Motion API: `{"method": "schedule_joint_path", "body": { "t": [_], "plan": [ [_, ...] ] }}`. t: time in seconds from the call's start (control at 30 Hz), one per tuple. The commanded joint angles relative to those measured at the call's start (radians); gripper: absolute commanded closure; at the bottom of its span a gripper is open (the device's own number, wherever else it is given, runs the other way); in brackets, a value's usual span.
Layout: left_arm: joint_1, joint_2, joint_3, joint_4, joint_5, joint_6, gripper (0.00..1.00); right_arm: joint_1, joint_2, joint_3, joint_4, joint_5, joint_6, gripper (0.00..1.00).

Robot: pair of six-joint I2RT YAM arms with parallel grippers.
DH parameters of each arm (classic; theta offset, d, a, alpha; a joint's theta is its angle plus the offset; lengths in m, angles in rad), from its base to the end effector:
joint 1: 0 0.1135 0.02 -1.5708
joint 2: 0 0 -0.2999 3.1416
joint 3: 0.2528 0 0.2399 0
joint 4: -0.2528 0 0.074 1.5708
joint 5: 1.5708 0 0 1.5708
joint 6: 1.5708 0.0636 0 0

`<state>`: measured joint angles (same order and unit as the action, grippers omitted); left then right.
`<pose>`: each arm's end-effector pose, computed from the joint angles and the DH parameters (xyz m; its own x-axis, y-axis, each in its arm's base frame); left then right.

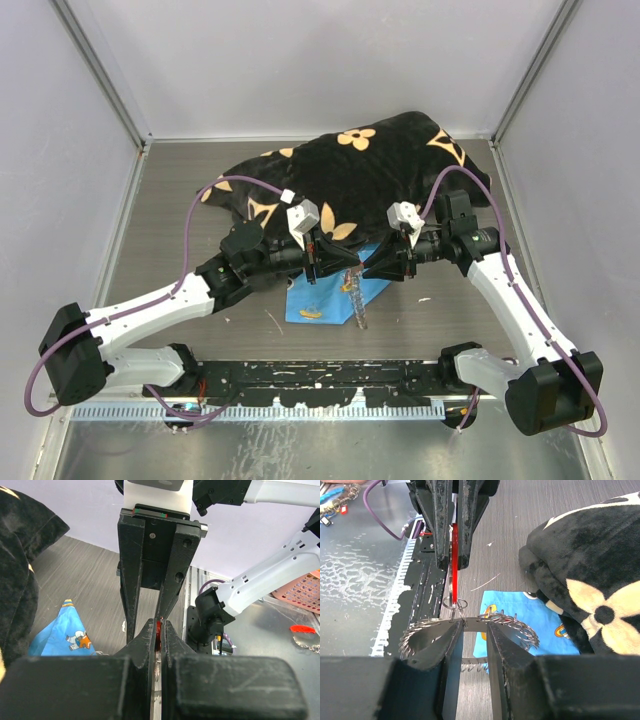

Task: Remove the keys from the keyring
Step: Remove the key from the keyring.

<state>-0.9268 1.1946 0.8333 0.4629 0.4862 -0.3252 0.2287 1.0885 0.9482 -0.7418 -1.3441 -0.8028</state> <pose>0.1431 -0.2401 0.3797 -0.2574 -0.1277 -0.9578 0.9539 0.1248 -0.2729 0.1568 0.1001 0.3380 -0.0519 -0.1781 -0.9826 -0.9953 -0.0713 0.0655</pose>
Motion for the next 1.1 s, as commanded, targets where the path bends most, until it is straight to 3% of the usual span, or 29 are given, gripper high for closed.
{"method": "schedule_joint_path", "body": {
  "t": [0.0,0.23,0.63,1.07],
  "plan": [
    [0.005,-0.011,0.024,0.106,0.008,-0.008,1.00,0.010,-0.019,0.001,-0.002,-0.020,-0.014,0.69],
    [0.005,-0.006,0.023,0.110,0.008,-0.011,1.00,0.018,-0.017,0.002,-0.016,-0.039,-0.029,0.74],
    [0.004,-0.015,0.016,0.104,-0.007,-0.010,1.00,0.016,-0.025,0.013,-0.046,-0.061,-0.051,0.99],
    [0.005,-0.067,-0.037,0.098,-0.045,-0.009,1.00,-0.014,-0.036,0.006,-0.019,-0.091,-0.011,0.99]
  ]
}}
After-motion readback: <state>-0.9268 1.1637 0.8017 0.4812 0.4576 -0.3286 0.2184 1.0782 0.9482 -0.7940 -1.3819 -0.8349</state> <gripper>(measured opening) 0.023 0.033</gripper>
